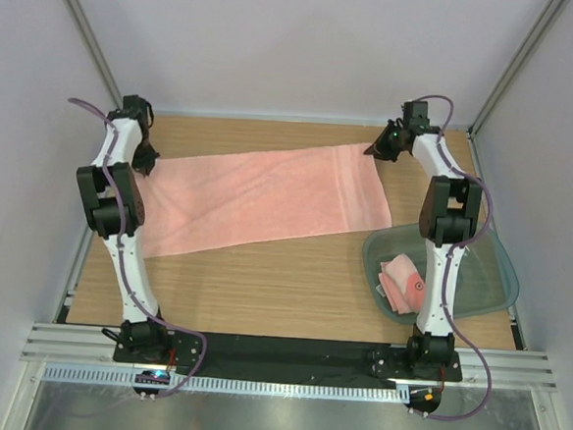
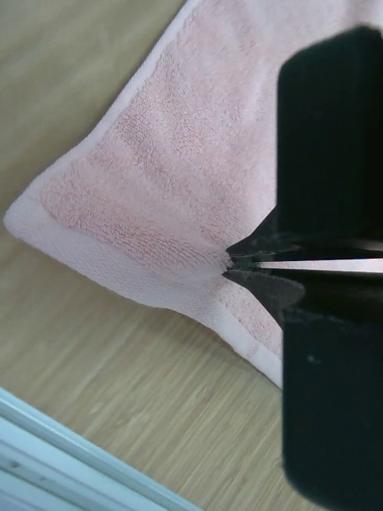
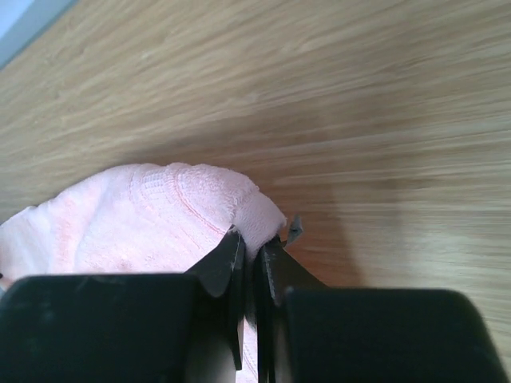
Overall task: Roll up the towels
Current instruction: Flatten the towel
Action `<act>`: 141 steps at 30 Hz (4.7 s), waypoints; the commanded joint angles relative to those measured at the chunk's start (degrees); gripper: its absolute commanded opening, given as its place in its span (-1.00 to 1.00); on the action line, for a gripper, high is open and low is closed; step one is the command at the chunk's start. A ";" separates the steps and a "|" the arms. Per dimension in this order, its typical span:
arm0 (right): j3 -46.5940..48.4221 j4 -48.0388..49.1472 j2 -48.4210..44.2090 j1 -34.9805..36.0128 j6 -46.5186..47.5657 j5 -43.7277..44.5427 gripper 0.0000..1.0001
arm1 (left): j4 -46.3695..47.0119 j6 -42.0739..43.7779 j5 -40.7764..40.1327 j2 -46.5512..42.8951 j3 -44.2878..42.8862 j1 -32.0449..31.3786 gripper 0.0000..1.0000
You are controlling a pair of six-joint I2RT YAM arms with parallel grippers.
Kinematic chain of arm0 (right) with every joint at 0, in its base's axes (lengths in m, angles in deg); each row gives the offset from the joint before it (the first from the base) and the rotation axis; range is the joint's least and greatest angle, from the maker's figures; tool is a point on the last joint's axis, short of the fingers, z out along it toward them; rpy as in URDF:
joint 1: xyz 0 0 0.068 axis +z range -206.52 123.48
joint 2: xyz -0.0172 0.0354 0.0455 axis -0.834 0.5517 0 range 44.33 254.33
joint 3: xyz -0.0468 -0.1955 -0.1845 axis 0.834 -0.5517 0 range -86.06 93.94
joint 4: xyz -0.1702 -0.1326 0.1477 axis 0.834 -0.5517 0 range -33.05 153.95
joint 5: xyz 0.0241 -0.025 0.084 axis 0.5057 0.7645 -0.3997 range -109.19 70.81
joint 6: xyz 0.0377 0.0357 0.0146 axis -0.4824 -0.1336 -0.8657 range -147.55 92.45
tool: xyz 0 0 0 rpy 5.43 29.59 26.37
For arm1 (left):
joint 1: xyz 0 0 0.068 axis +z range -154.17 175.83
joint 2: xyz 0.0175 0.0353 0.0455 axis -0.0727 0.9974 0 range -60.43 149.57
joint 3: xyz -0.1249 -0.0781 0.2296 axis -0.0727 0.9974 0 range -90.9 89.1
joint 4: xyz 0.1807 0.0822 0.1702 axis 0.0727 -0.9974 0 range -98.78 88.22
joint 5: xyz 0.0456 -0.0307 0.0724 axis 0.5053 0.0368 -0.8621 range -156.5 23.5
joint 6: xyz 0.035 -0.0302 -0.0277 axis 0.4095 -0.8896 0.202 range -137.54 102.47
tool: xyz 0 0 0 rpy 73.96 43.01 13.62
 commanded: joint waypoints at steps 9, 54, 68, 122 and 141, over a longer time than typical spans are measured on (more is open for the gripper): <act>-20.52 18.72 -14.23 -4.83 0.84 2.10 -0.57 | 11.95 1.17 -8.27 -13.43 7.97 -2.80 -1.00; -48.97 0.24 -26.68 25.30 1.37 1.58 0.37 | 2.54 -5.17 2.38 -31.71 42.42 -9.13 0.05; -33.10 -14.60 -35.06 21.37 6.99 9.23 0.50 | -0.19 -2.35 -1.42 -33.03 42.16 -5.62 -0.12; -64.11 -7.50 -52.81 34.10 3.21 11.51 0.51 | 3.85 -7.36 -7.83 -41.46 43.29 -2.19 0.53; -65.43 -3.63 -50.35 35.07 5.06 7.74 0.51 | 14.93 -17.03 -0.89 -31.10 47.34 5.20 0.46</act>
